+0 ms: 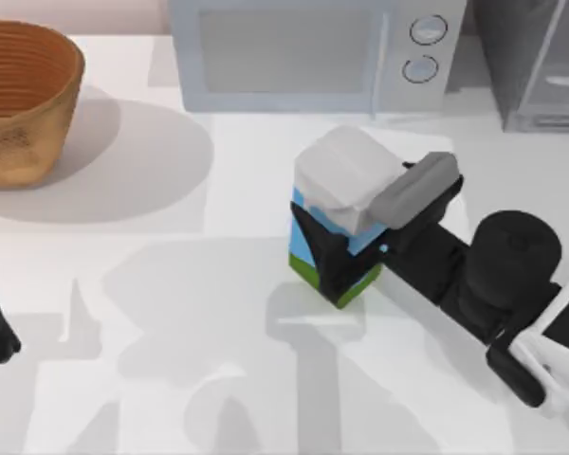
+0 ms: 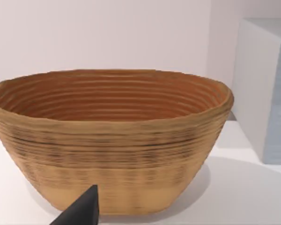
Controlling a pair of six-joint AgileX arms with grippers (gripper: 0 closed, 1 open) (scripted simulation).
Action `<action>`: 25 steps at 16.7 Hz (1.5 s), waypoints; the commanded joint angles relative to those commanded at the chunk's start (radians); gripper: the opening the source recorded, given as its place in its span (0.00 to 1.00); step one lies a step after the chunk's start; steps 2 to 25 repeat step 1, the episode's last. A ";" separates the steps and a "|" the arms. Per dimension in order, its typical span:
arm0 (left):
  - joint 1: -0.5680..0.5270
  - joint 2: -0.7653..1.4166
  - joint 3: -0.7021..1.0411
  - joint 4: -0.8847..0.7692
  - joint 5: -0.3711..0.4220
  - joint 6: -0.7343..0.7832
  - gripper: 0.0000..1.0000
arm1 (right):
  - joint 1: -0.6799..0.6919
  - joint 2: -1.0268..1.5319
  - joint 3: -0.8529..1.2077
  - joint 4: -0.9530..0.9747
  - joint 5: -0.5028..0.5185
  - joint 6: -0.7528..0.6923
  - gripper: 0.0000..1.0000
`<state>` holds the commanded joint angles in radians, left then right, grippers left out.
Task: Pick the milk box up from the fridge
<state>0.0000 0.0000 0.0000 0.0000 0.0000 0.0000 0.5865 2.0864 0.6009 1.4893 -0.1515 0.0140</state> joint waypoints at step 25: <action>0.000 0.000 0.000 0.000 0.000 0.000 1.00 | 0.000 0.000 0.000 0.000 0.000 0.000 1.00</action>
